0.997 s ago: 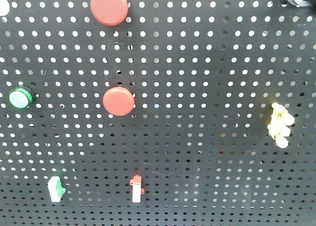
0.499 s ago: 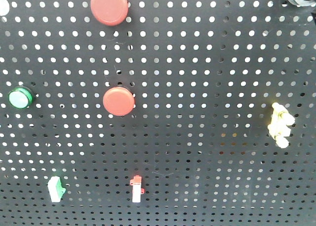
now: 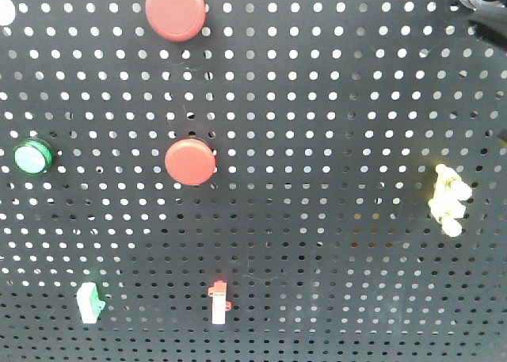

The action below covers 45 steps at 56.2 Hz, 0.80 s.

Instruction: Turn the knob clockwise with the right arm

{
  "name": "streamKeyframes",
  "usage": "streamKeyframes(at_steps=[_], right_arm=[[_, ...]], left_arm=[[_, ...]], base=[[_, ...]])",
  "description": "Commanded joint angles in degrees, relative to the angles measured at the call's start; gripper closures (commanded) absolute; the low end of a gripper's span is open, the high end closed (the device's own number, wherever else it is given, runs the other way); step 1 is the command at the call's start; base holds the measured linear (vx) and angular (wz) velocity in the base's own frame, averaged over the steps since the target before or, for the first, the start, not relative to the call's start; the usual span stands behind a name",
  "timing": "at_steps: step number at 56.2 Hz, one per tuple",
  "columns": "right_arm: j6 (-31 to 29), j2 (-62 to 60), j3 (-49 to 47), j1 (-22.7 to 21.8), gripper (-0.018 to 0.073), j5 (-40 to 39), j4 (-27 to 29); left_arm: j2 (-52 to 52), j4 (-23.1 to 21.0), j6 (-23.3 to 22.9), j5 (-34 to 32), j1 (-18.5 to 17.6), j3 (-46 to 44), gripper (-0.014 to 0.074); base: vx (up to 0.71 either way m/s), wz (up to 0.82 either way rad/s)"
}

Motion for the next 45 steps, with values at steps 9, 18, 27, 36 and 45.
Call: streamKeyframes(at_steps=[9,18,27,36,45], right_arm=[[6.31,0.51,-1.71,-0.02,0.0477,-4.83,-6.62],[14.25,0.51,-1.71,-0.02,0.0572,-4.65,-7.16],[29.56,0.69,-1.71,-0.02,0.0567,-5.01,-6.67],[47.39,0.69,-1.71,-0.02,0.0567,-6.79,-6.72],[64.59,0.69,-1.71,-0.02,0.0567,-8.84,-6.72]], left_arm=[[-0.98,-0.3,-0.22,-4.41,-0.45,1.87,0.0603],[-0.98,-0.3,-0.22,-4.41,-0.45,1.87,0.0603],[-0.98,-0.3,-0.22,-4.41,-0.45,1.87,0.0603],[-0.98,-0.3,-0.22,-4.41,-0.45,1.87,0.0603],[-0.98,-0.3,-0.22,-4.41,-0.45,1.87,0.0603]], base=[[0.0,0.0],[0.0,0.0],[0.0,0.0],[0.0,0.0],[0.0,0.0]])
